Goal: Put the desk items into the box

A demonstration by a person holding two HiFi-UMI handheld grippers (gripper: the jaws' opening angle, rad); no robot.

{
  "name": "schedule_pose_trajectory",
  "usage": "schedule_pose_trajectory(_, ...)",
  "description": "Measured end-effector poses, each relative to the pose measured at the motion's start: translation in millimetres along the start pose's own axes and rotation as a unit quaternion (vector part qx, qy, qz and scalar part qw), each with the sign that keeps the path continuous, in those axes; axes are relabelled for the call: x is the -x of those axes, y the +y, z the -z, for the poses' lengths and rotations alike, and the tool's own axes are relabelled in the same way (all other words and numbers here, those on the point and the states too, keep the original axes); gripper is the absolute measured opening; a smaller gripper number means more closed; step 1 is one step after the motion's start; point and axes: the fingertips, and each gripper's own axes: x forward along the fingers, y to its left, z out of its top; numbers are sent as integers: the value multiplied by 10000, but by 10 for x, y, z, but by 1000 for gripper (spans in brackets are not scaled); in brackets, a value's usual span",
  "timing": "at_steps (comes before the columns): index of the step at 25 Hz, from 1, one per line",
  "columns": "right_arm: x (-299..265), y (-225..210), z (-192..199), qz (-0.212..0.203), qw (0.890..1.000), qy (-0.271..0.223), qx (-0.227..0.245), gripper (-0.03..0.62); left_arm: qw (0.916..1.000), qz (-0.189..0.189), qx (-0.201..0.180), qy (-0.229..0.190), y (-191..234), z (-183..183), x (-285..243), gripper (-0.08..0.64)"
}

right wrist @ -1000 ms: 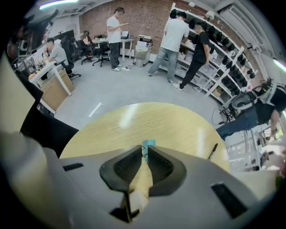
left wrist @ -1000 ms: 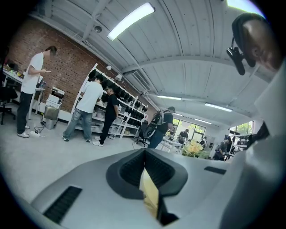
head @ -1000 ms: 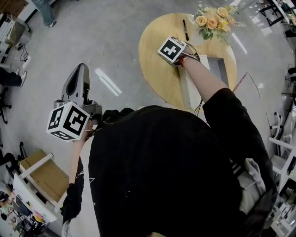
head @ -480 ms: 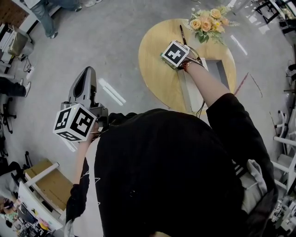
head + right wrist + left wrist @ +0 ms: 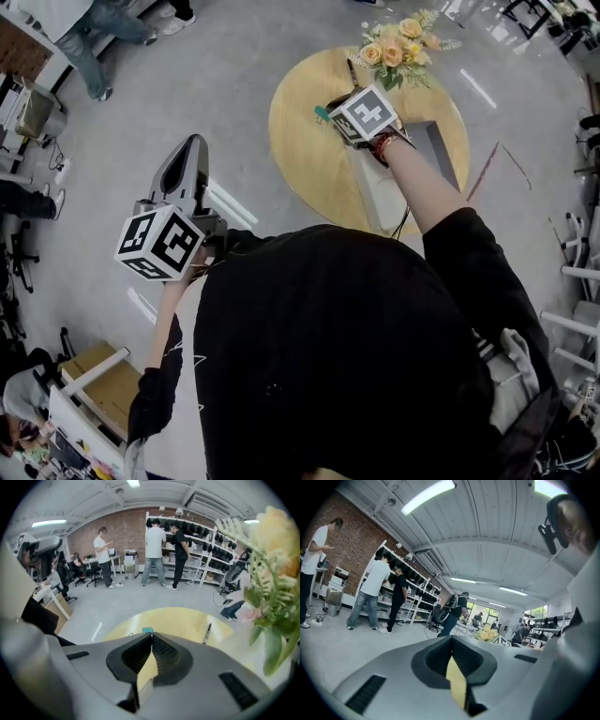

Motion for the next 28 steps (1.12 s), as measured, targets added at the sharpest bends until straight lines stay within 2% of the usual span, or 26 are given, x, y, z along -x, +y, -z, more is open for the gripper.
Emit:
schedule_pose_trajectory(4,116,-45,30,-225,9945,-499,-892,12,9997,175,-35,157,-124,106,-176,11)
schedule_pose_trajectory(7,224,-24,34,-470,9794,-977,-1704,12,9988,366,-66,310,-198,171,-322,11)
schedule_pose_trajectory(9,338,21,12,-525,9704,-1213,-2023,12,9980,497,-63,396,-246,195,-376,11)
schedule_pose_trajectory(15,651,88,-107,-610,9437,-1948,-2605,12,9947,858,-18,564,-397,321,-611,11)
schedule_pose_trajectory(21,1152,171,-269,-381,9152,-2779,-2892,12,9888,1317,-32,698,-609,332,-701,11)
schedule_pose_trajectory(28,1518,266,-289,-73,8844,-3301,-3298,12,9765,1933,-18,949,-761,402,-864,11)
